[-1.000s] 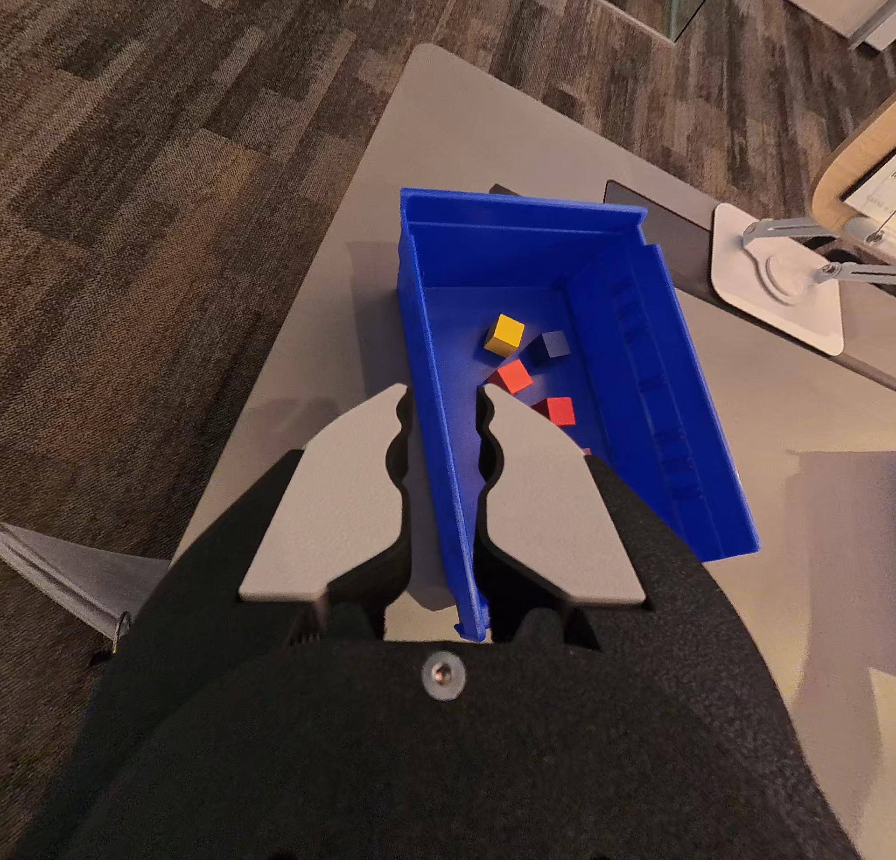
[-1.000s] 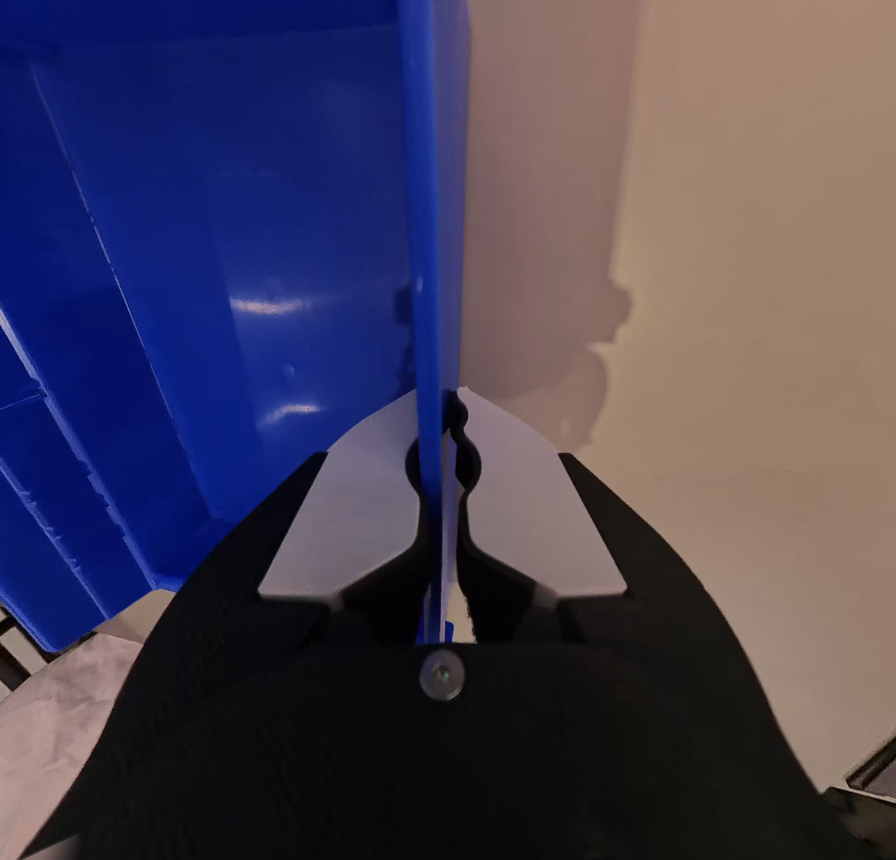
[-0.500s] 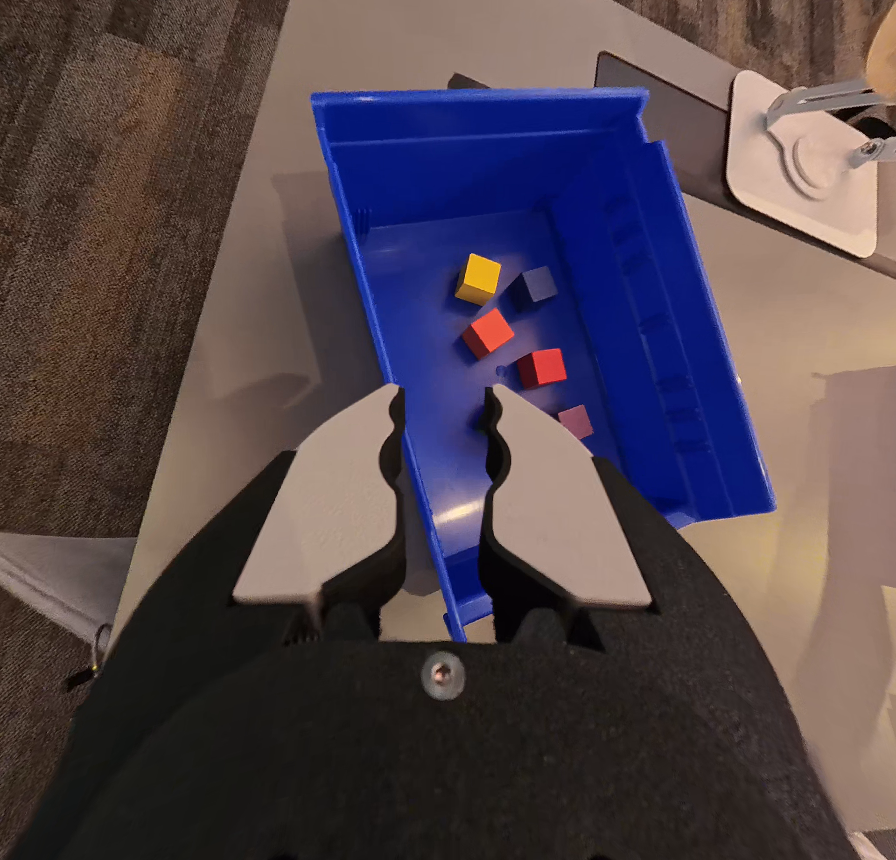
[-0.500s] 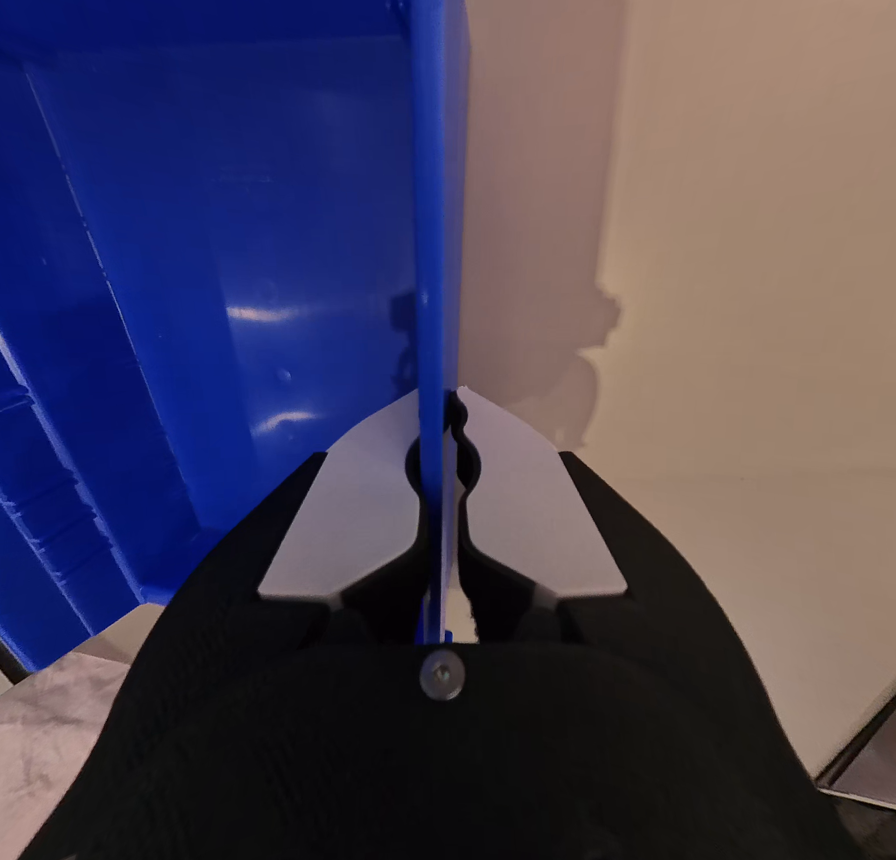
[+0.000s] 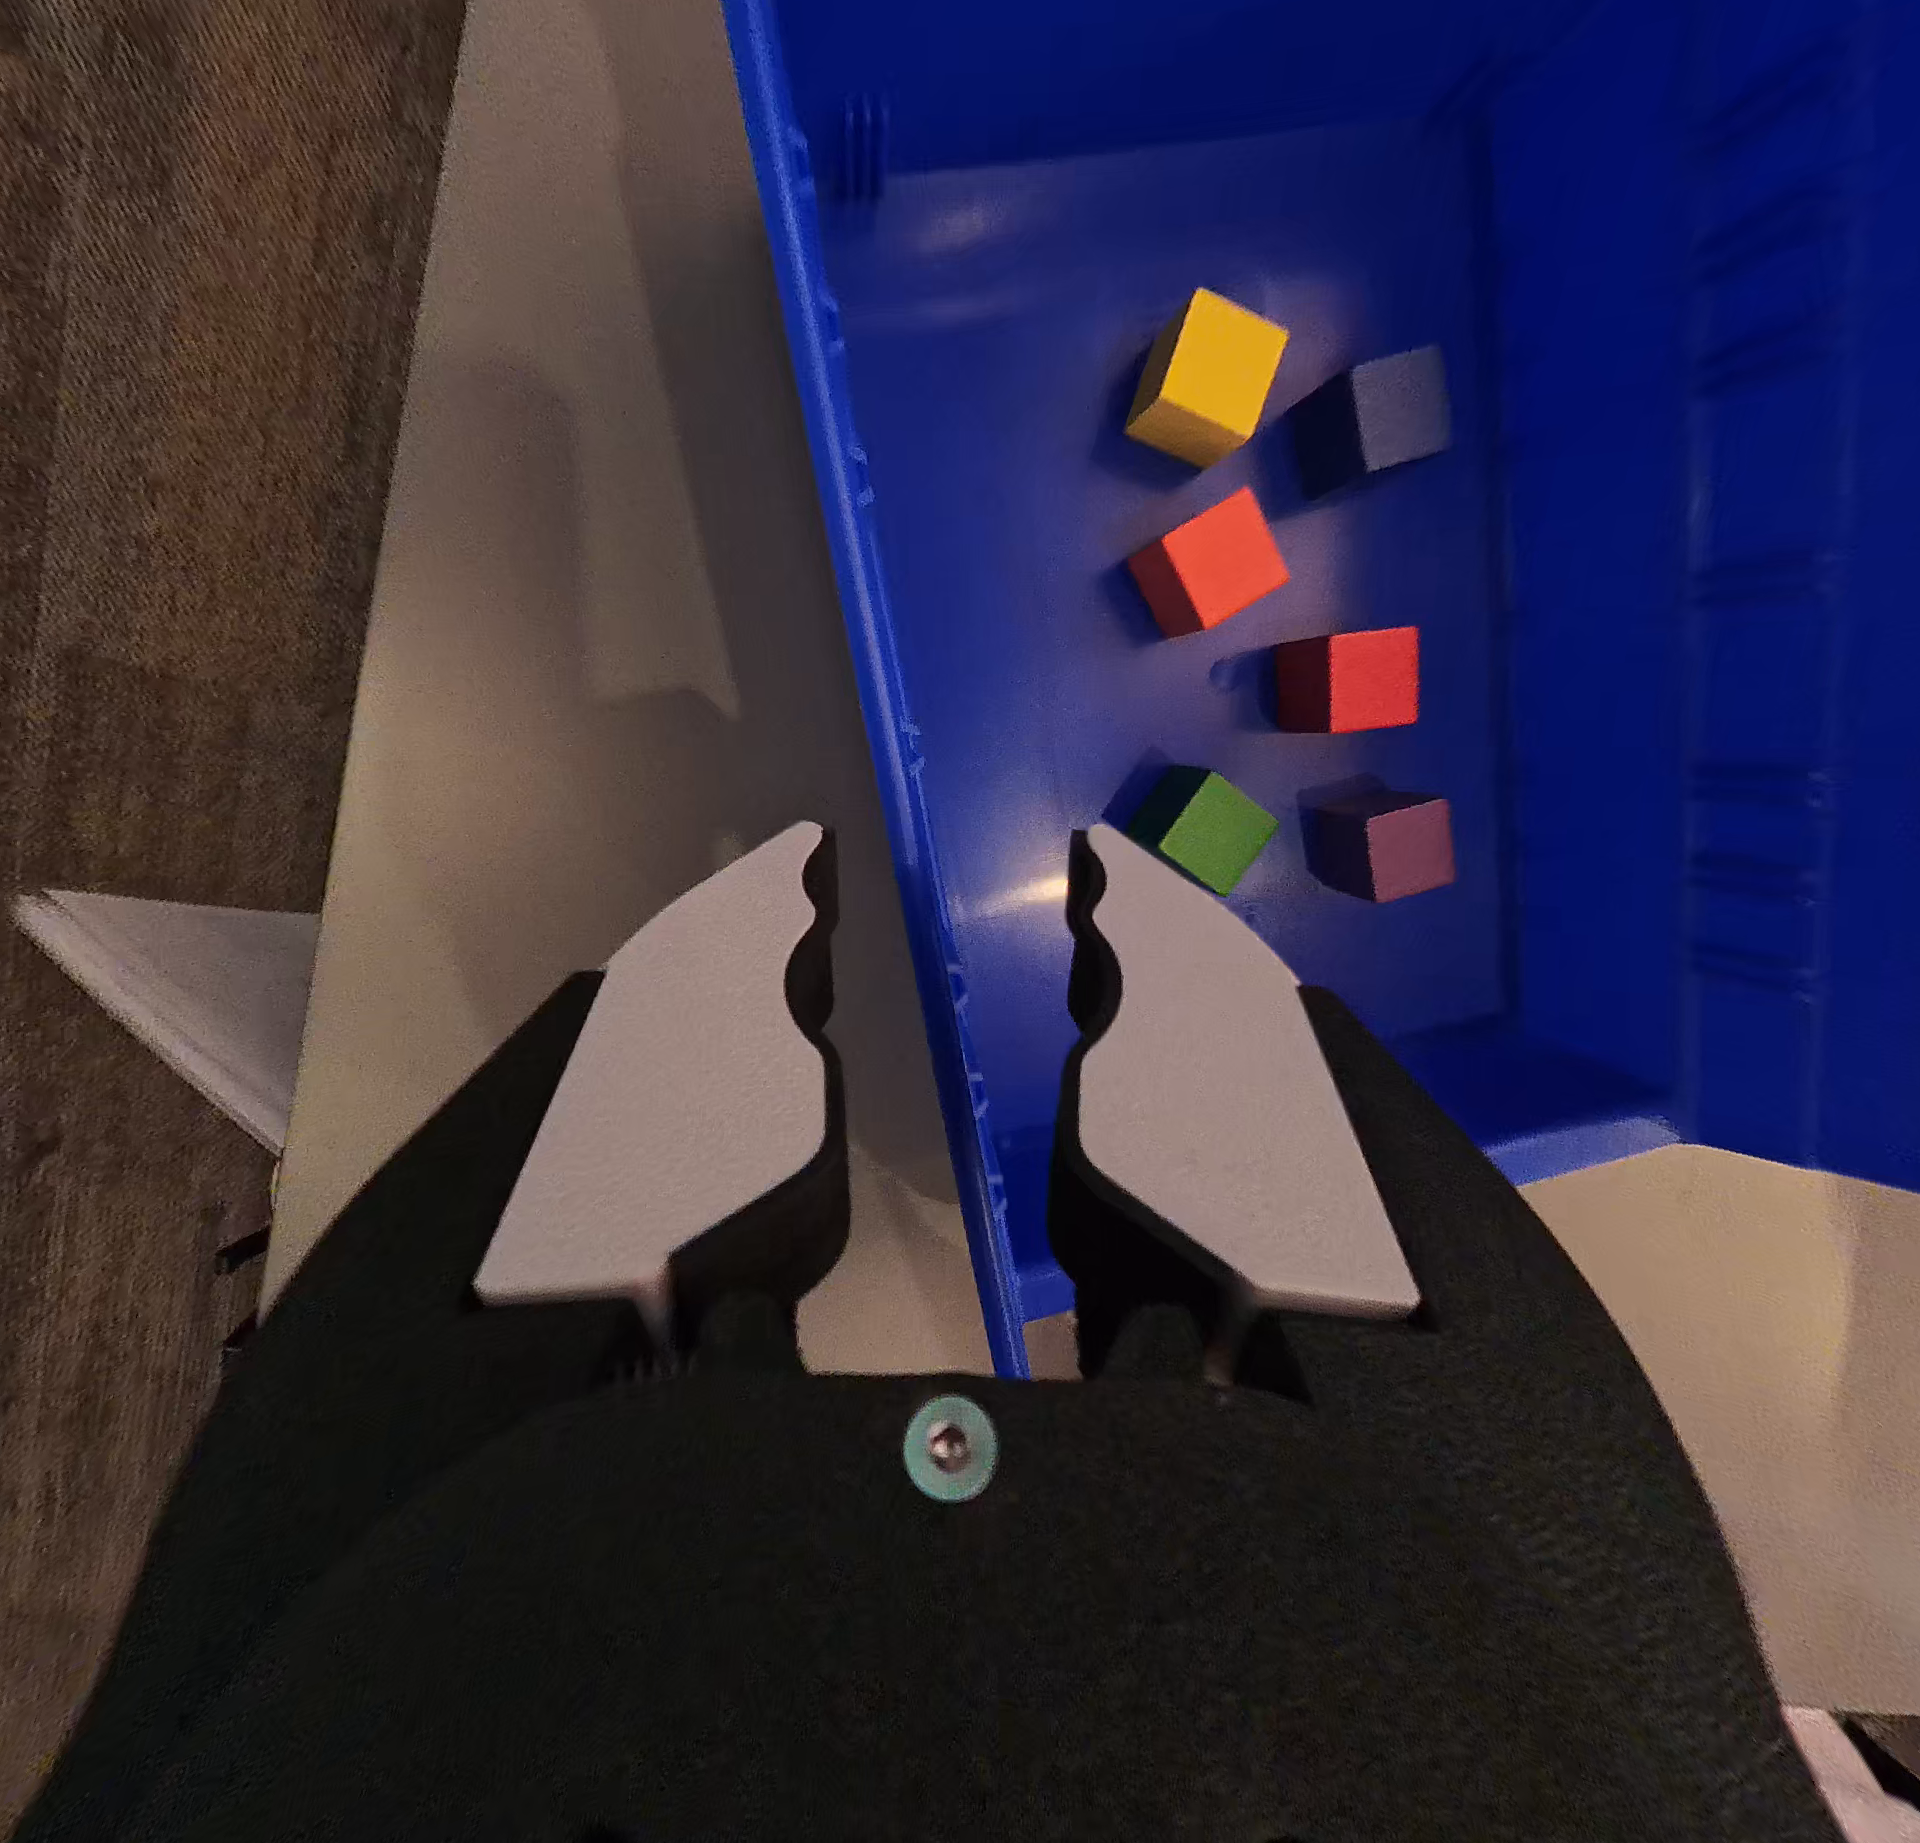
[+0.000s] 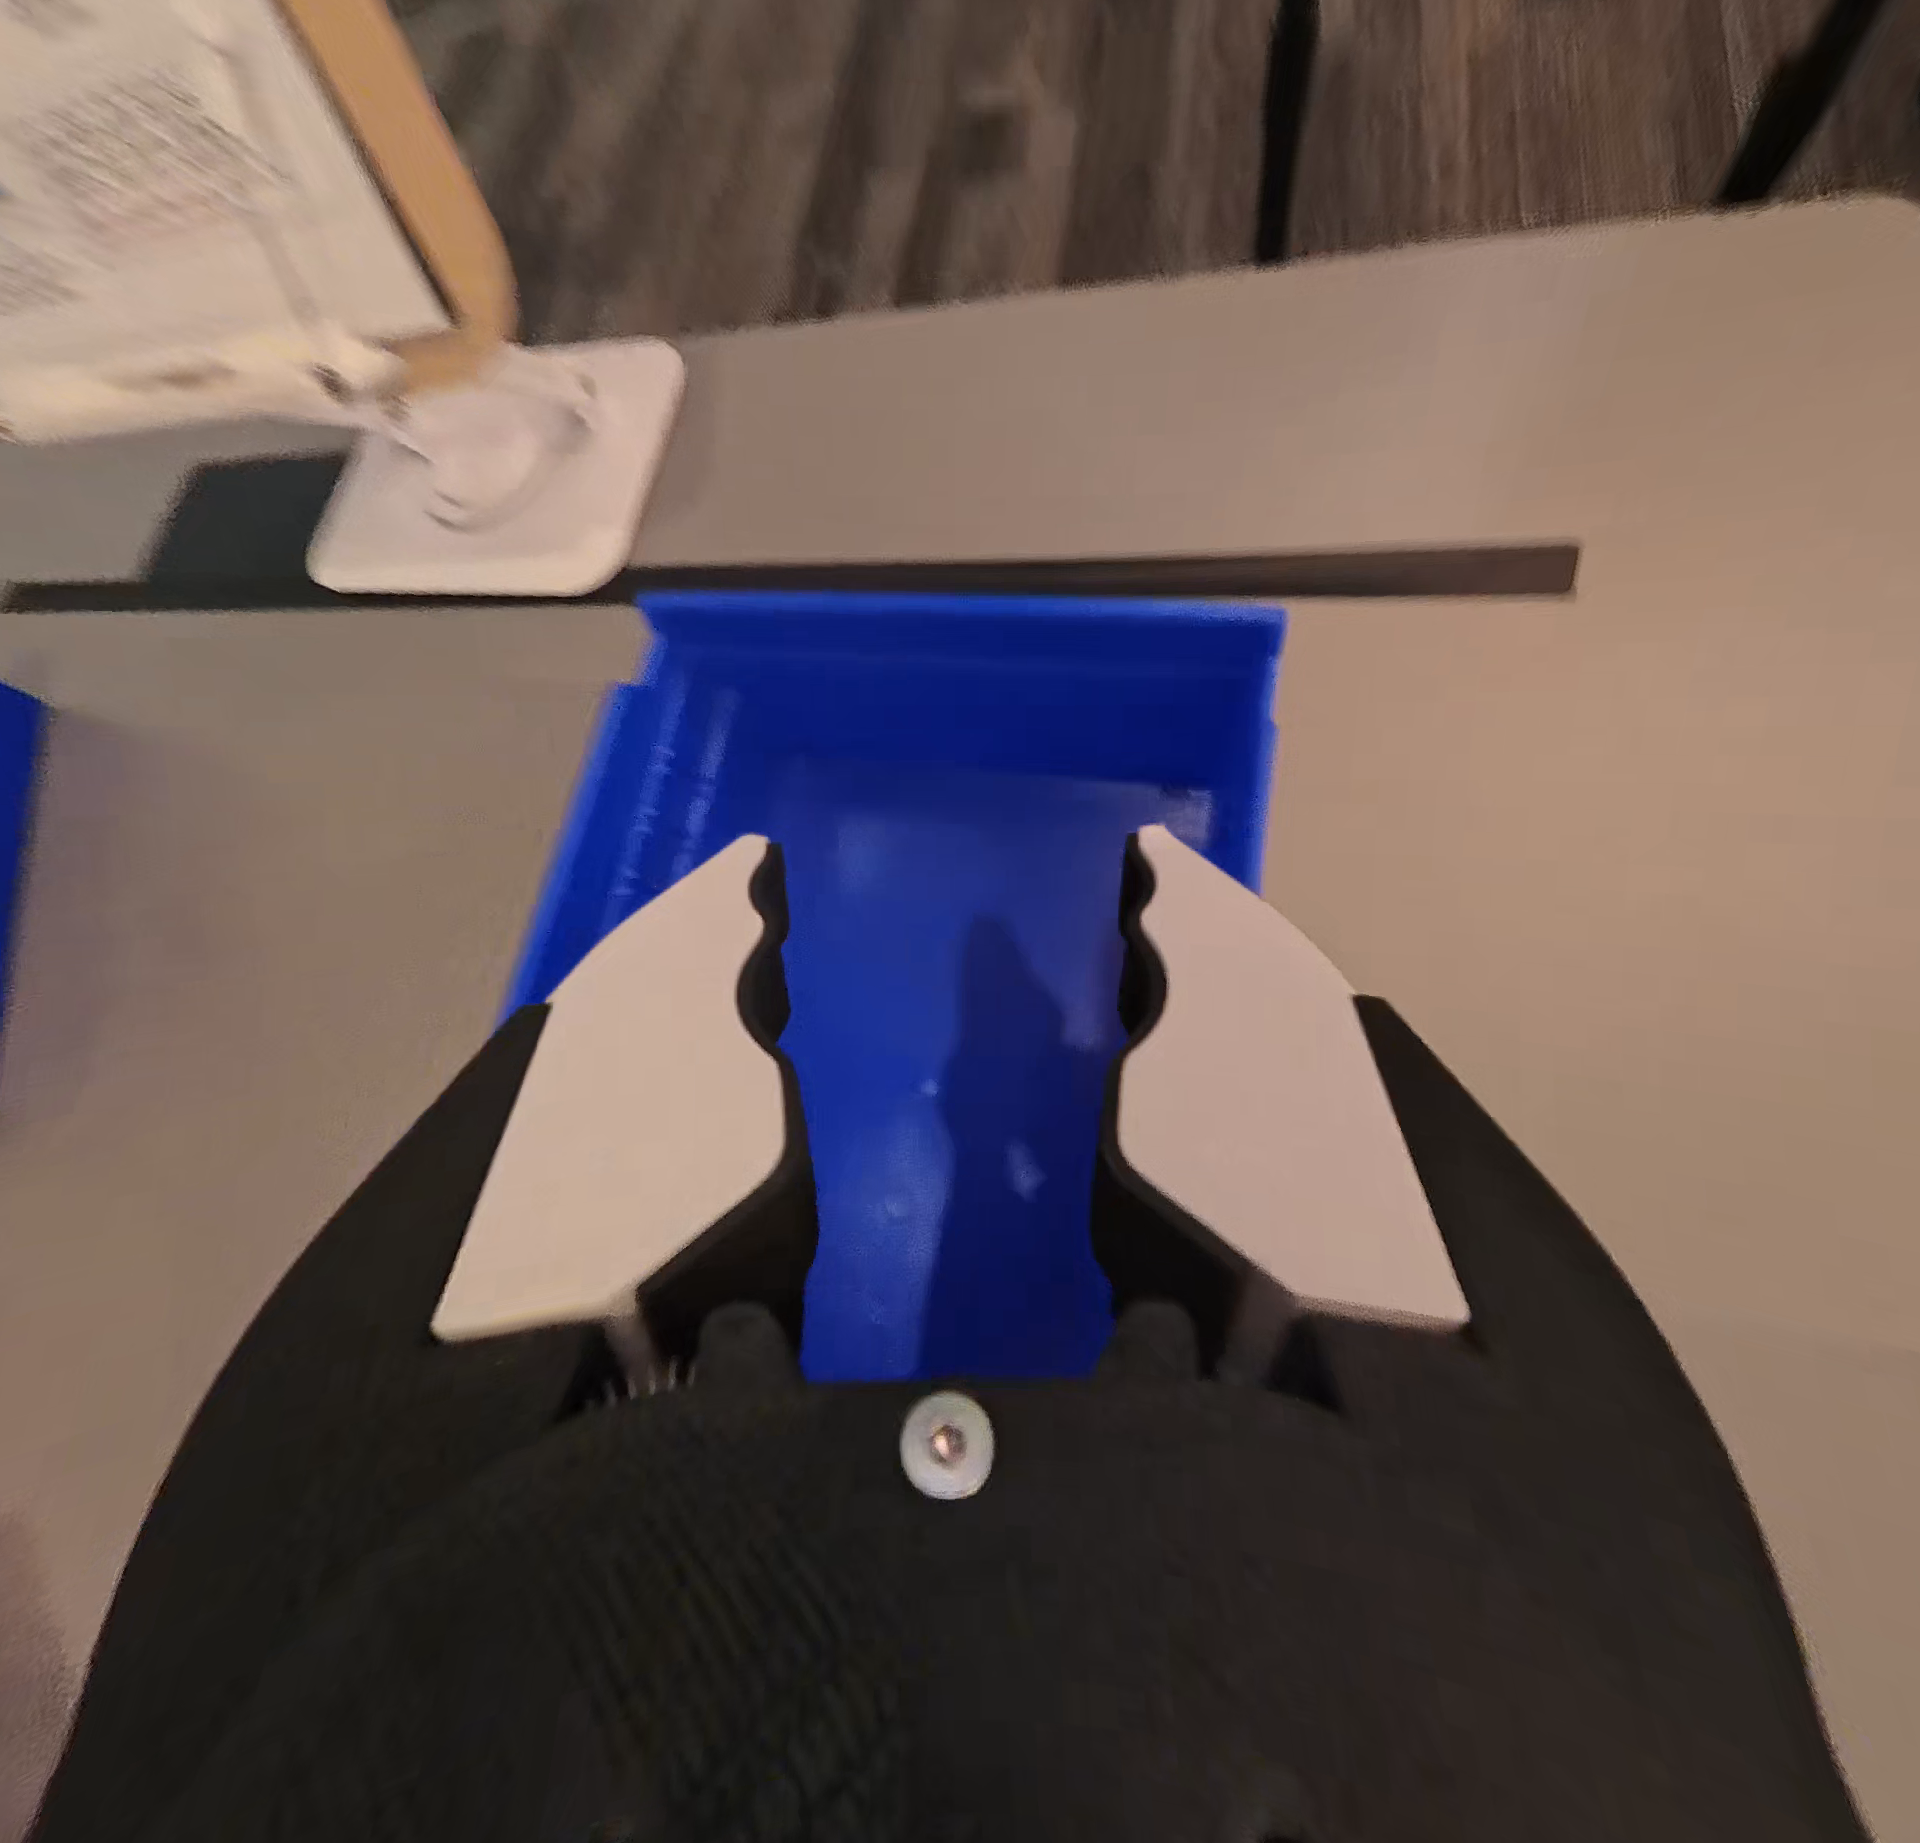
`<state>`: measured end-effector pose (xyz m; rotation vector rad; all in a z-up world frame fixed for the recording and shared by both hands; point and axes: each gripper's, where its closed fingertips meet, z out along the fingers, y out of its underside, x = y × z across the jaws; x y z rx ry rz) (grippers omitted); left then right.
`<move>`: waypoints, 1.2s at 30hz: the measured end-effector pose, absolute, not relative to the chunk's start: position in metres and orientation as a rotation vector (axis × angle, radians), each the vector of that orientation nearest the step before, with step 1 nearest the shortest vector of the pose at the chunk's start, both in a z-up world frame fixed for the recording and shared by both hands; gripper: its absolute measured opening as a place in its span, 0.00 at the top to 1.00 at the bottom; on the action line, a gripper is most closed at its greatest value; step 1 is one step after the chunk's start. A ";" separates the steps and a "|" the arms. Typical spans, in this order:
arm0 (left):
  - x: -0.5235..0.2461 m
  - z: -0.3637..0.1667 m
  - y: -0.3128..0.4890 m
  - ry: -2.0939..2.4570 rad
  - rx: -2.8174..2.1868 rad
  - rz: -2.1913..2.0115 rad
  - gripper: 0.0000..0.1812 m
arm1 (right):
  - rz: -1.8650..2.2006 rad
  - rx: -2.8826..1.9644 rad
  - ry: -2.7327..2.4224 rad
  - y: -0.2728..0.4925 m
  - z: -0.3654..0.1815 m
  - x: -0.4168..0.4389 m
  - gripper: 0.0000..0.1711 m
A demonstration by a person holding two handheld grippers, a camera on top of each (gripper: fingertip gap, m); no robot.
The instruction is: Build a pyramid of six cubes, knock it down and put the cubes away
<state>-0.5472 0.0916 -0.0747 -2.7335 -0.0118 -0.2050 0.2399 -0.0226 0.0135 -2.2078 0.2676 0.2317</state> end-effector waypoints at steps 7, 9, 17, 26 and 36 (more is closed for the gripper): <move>-0.550 -0.098 0.084 0.043 -2.868 -0.113 0.96 | 0.371 -2.057 0.083 -0.022 0.051 0.189 0.64; -0.550 -0.098 0.085 0.070 -2.867 -0.107 0.97 | 0.364 -2.068 0.055 -0.018 0.047 0.185 0.64; -0.539 -0.097 0.115 0.484 -2.743 0.019 0.94 | 0.433 -2.132 0.049 -0.008 0.020 0.180 0.65; -0.505 -0.097 0.137 0.728 -2.645 0.066 0.92 | 0.441 -2.167 0.033 -0.007 0.012 0.173 0.65; -0.493 -0.096 0.137 0.781 -2.607 -0.012 0.93 | 0.446 -2.200 0.024 -0.005 0.002 0.169 0.65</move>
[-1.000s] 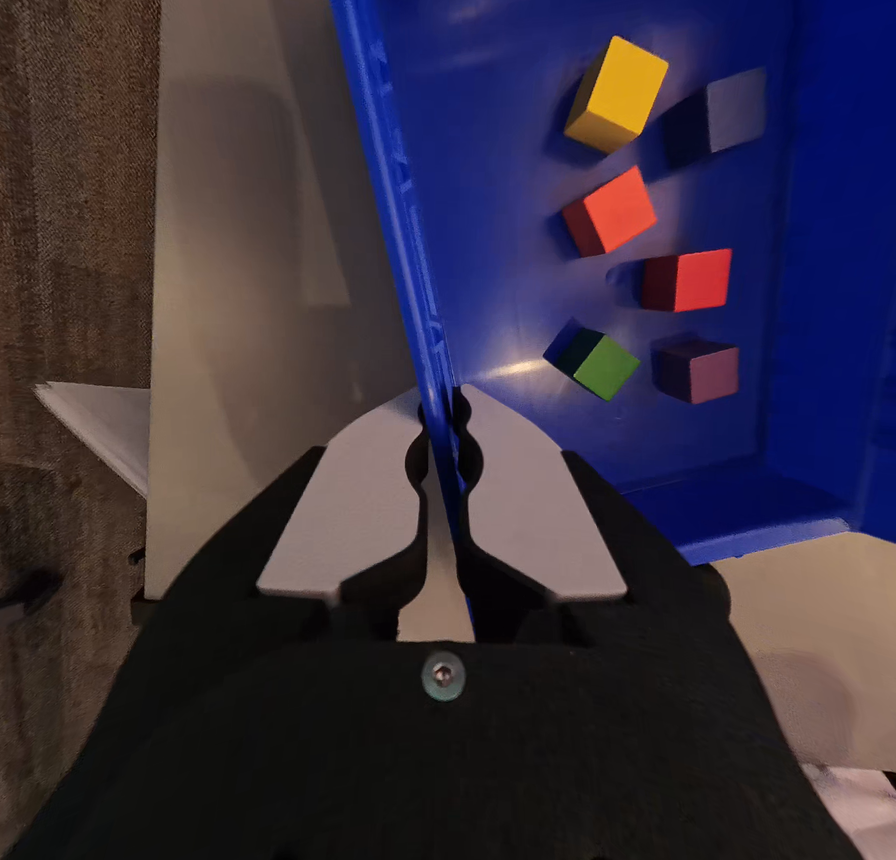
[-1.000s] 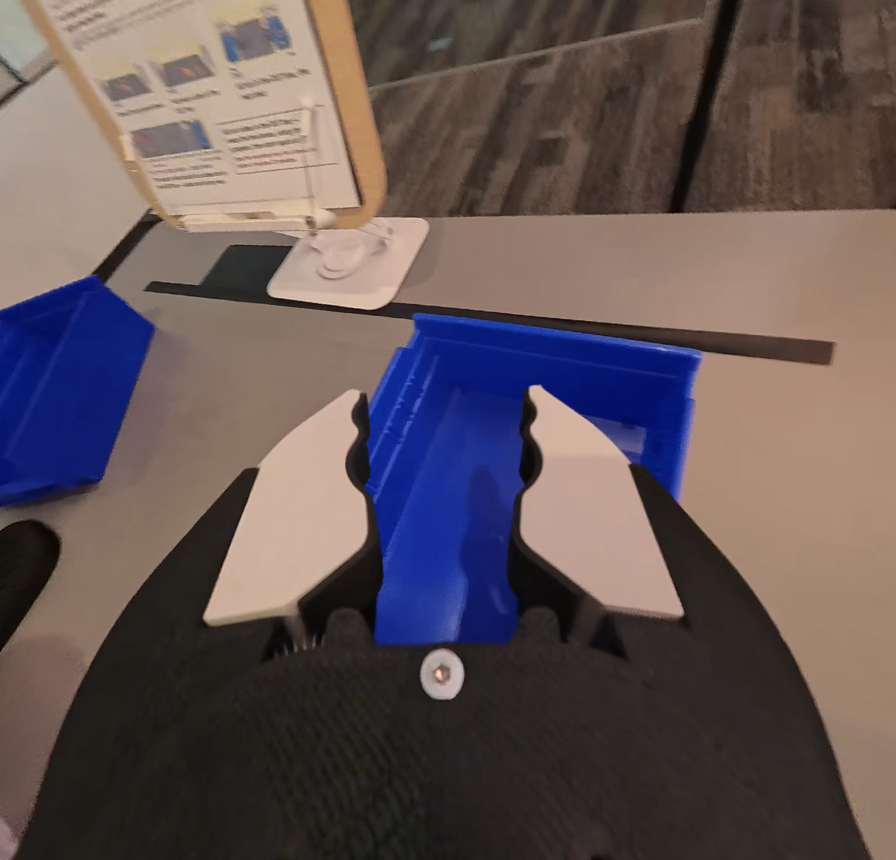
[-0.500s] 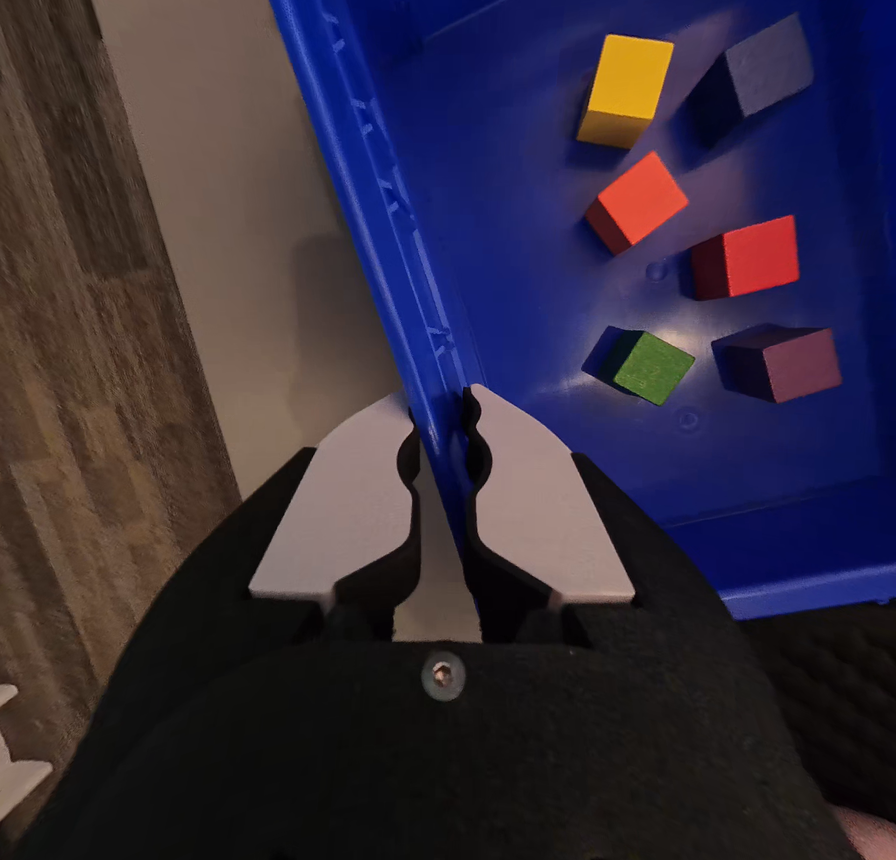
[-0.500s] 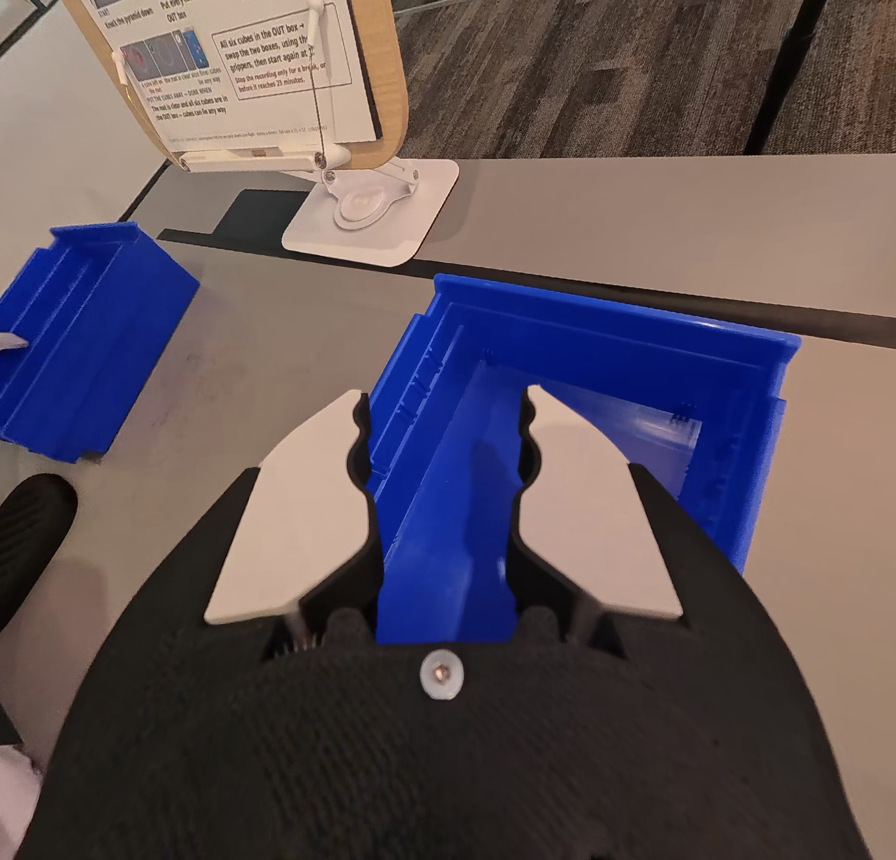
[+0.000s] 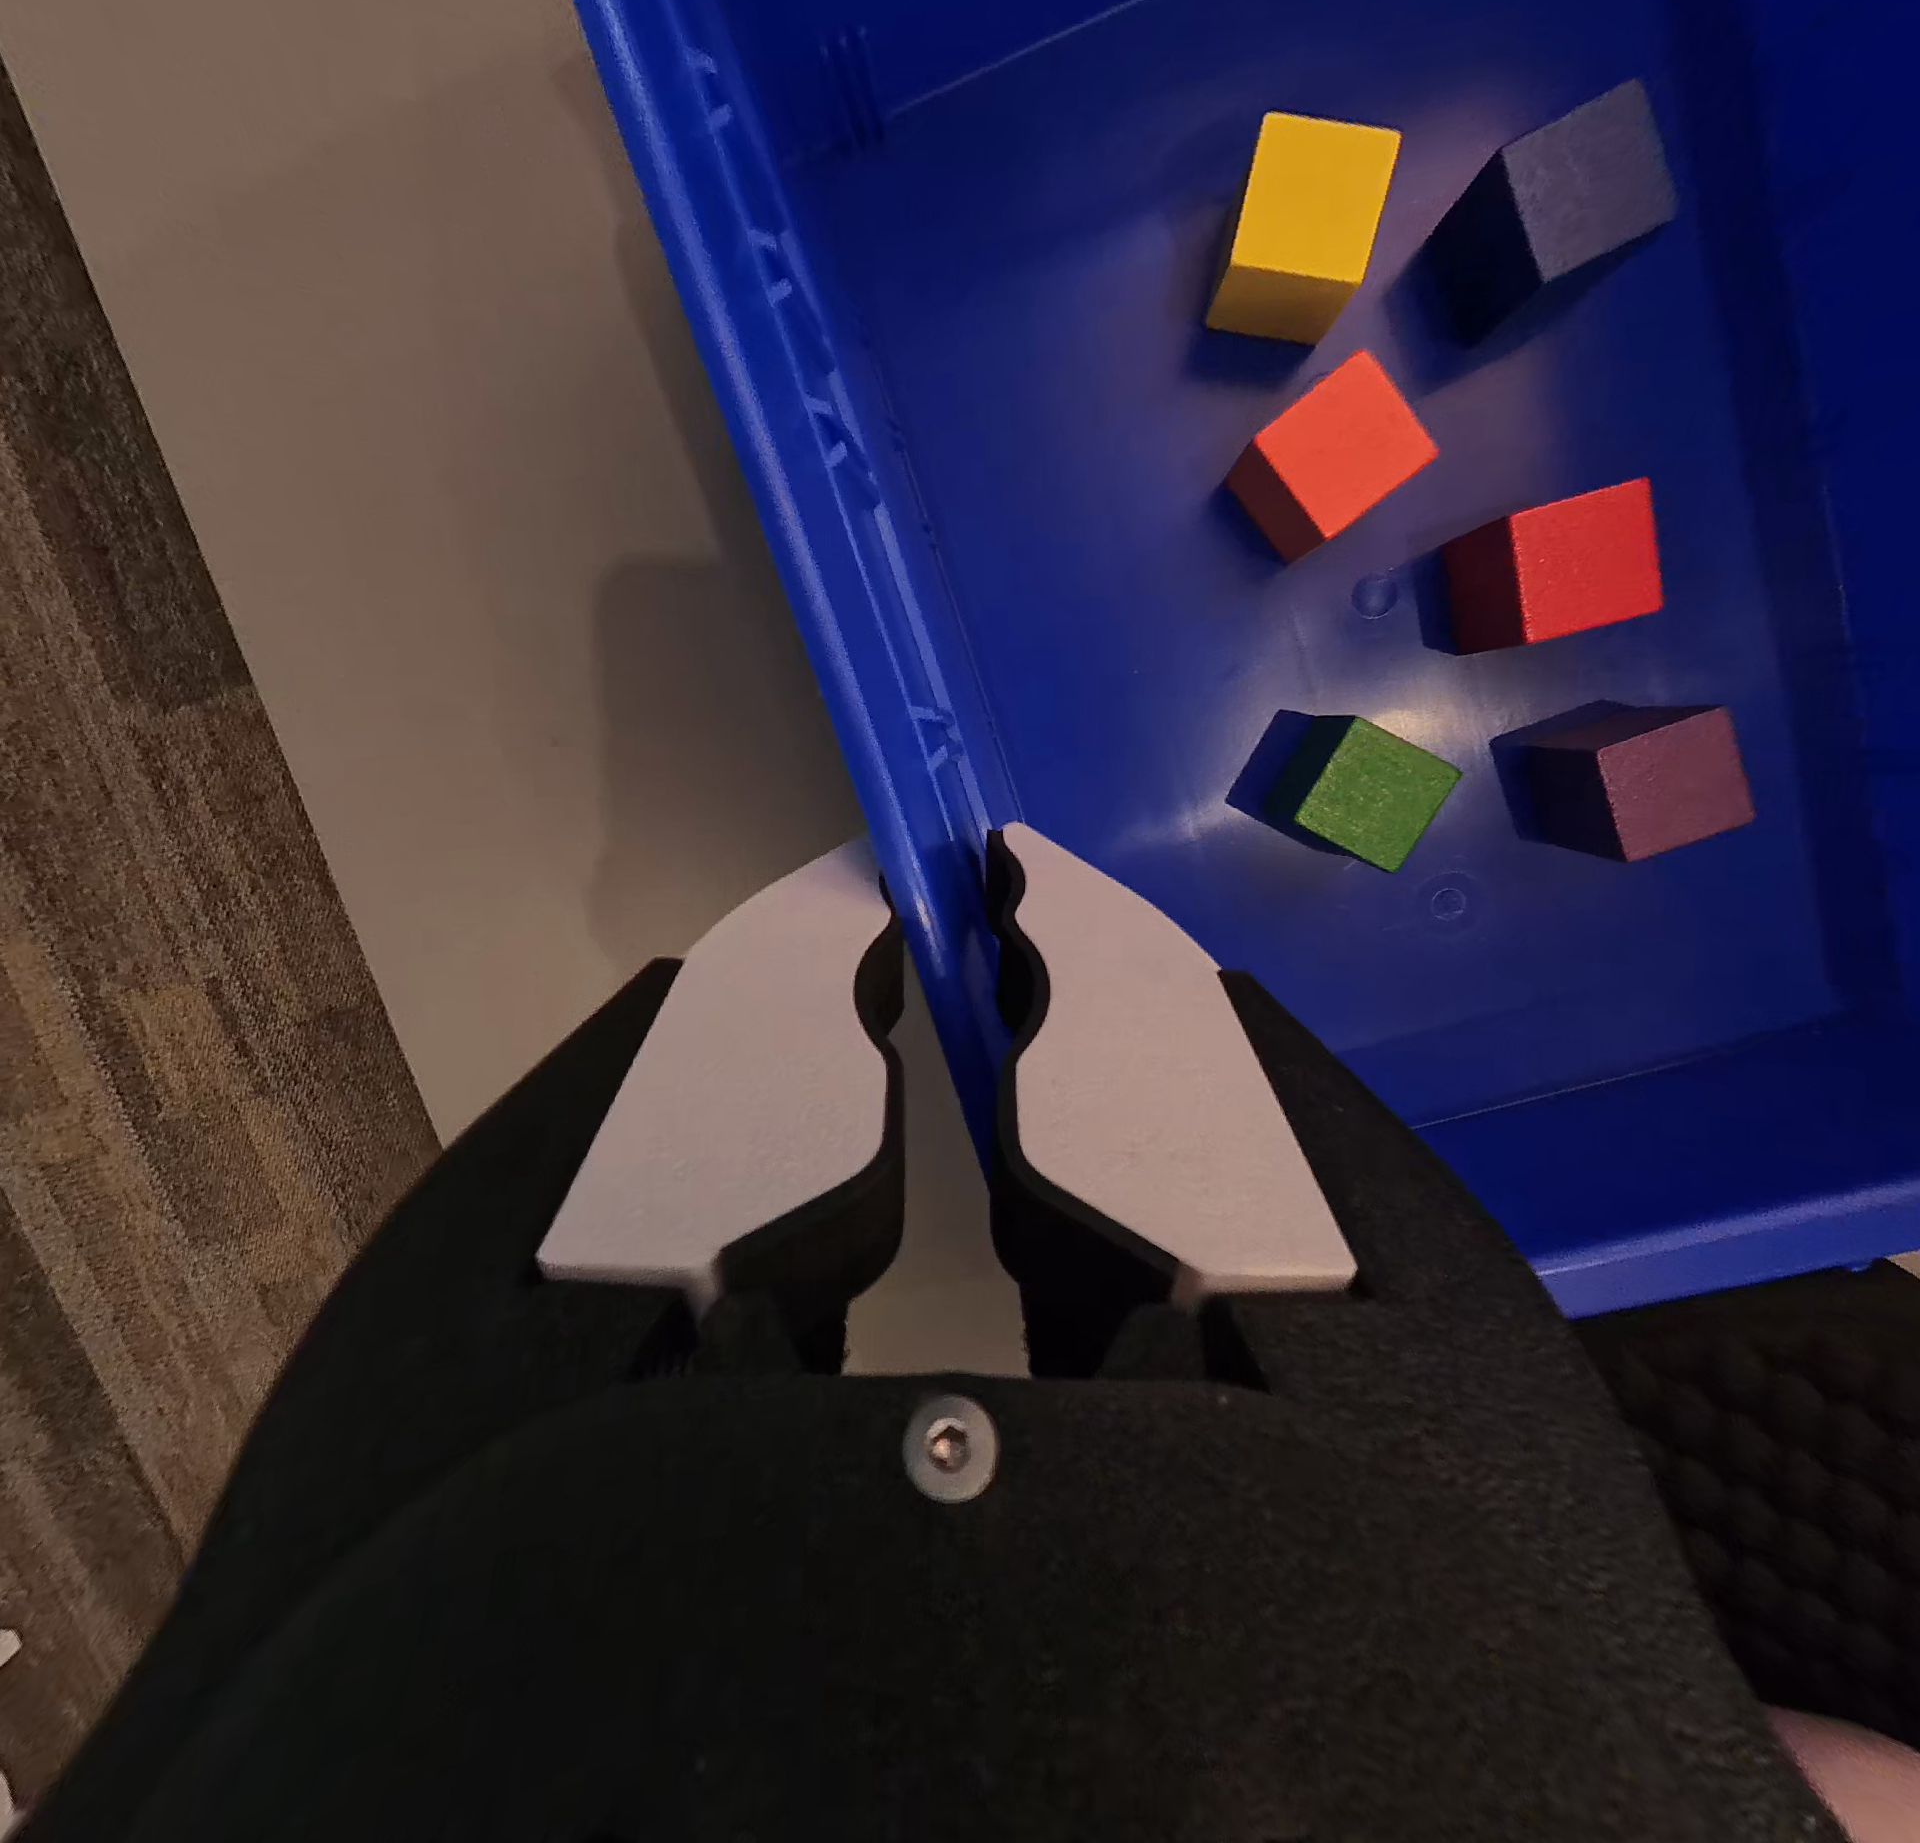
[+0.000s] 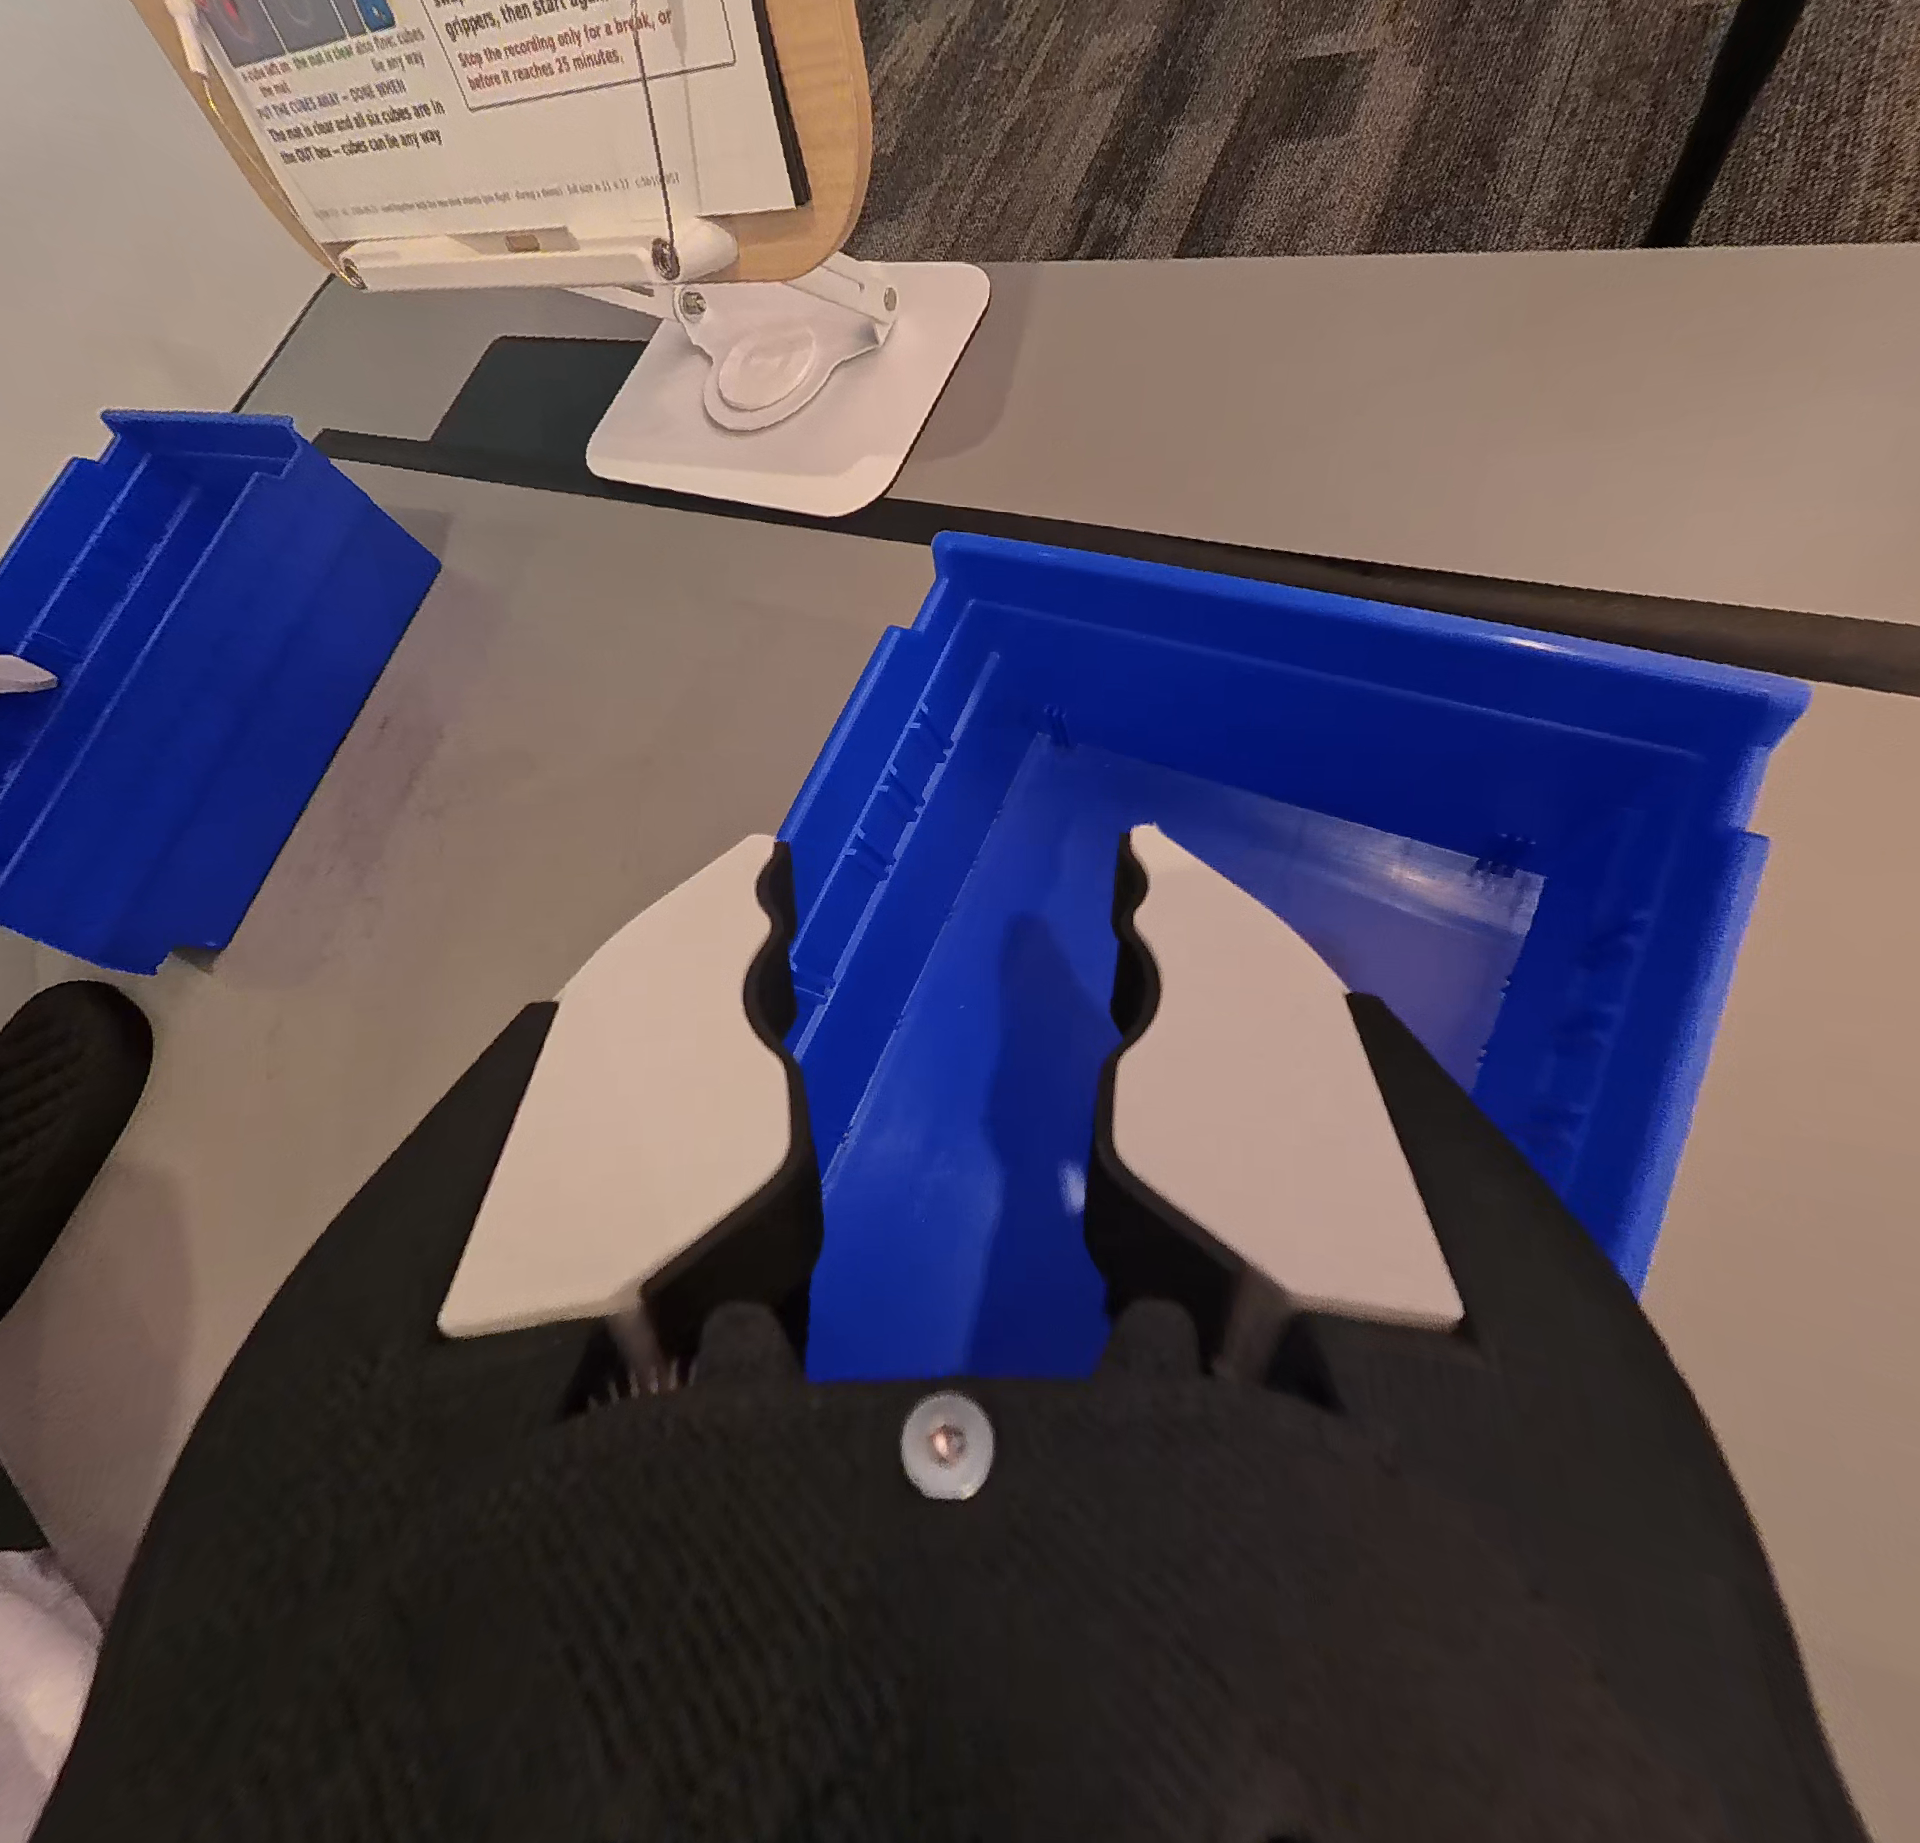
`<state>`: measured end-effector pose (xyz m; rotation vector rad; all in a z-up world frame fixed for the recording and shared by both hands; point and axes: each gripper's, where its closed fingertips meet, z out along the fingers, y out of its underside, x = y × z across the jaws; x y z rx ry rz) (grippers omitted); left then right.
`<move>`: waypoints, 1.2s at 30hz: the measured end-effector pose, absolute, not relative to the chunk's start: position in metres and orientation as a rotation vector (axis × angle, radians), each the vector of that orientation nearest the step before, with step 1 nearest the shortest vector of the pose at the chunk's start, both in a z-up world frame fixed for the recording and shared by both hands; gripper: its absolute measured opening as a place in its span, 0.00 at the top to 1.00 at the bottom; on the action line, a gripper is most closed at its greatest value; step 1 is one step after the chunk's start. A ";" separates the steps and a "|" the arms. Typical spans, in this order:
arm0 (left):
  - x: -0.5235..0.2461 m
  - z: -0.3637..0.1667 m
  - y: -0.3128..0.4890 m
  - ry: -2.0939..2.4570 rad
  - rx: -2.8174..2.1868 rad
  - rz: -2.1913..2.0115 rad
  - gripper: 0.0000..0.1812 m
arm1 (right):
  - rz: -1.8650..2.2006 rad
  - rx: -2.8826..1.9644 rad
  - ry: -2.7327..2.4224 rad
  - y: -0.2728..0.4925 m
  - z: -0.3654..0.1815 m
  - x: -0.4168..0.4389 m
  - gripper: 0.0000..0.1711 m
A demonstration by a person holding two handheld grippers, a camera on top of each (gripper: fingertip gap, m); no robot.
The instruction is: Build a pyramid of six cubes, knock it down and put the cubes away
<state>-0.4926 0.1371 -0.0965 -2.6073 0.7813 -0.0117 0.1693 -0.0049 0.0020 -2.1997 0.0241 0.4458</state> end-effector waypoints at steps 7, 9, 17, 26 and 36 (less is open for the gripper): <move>-0.489 -0.096 0.137 0.807 -2.589 -0.013 0.93 | 0.460 -2.223 0.021 -0.005 -0.004 0.167 0.64; -0.488 -0.089 0.141 0.811 -2.519 -0.015 0.91 | 0.458 -2.228 0.022 -0.005 -0.006 0.167 0.64; -0.419 0.027 0.100 0.955 -1.944 -0.428 0.77 | 0.440 -2.205 0.014 -0.006 0.001 0.167 0.65; -0.360 -0.064 0.056 1.634 -2.035 -0.362 0.85 | 0.458 -2.223 0.022 -0.009 -0.005 0.169 0.64; -0.358 -0.120 0.055 1.840 -2.222 -0.144 0.81 | 0.481 -2.245 0.006 -0.009 -0.011 0.167 0.64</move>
